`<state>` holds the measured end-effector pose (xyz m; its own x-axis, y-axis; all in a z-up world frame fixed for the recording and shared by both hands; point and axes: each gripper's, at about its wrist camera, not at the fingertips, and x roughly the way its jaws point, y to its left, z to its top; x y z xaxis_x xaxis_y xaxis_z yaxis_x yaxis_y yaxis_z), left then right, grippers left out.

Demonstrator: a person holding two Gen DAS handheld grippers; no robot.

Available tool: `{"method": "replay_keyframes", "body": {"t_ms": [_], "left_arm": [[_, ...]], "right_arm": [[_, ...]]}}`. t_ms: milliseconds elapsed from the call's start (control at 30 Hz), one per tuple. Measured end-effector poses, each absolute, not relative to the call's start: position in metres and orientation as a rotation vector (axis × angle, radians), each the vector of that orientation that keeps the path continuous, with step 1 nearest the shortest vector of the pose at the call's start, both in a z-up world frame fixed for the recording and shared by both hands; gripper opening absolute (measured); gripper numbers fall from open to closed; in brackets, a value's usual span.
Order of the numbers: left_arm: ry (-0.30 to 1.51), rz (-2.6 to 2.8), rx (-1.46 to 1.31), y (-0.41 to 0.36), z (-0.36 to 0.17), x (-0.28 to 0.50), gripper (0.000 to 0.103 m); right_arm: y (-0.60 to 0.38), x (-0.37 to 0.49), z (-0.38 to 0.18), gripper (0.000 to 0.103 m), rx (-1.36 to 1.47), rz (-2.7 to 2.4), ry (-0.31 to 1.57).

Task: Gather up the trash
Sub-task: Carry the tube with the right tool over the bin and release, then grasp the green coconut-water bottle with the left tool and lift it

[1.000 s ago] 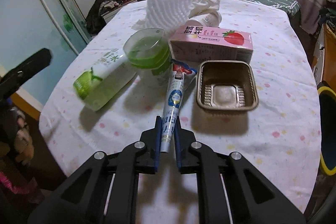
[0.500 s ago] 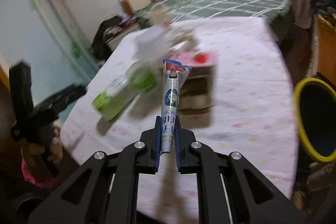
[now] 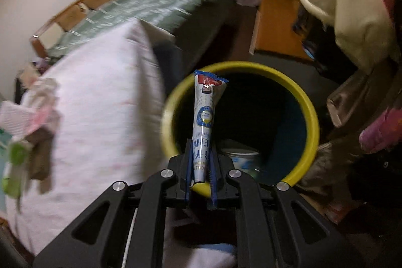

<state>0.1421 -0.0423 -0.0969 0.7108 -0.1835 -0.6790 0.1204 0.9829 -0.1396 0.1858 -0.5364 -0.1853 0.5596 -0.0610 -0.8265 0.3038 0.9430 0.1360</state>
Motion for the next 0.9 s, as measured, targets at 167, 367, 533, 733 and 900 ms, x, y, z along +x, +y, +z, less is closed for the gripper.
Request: {"method": "replay_keyframes", "body": {"t_ms": [167, 367, 533, 733, 900], "left_arm": [[0.768, -0.175, -0.077, -0.048, -0.097, 0.146, 0.098], [0.774, -0.181, -0.057, -0.056, -0.097, 0.151, 0.098], [0.785, -0.160, -0.046, -0.054, -0.102, 0.157, 0.098], [0.835, -0.118, -0.033, -0.045, -0.123, 0.171, 0.098], [0.884, -0.109, -0.022, -0.038, -0.146, 0.176, 0.098]], "right_arm": [[-0.557, 0.200, -0.212, 0.013, 0.279, -0.288, 1.001], [-0.561, 0.199, -0.218, 0.026, 0.279, -0.321, 0.994], [-0.558, 0.193, -0.209, 0.027, 0.264, -0.322, 0.972], [-0.552, 0.191, -0.201, 0.027, 0.258, -0.296, 0.957], [-0.545, 0.191, -0.200, 0.027, 0.252, -0.274, 0.962]]}}
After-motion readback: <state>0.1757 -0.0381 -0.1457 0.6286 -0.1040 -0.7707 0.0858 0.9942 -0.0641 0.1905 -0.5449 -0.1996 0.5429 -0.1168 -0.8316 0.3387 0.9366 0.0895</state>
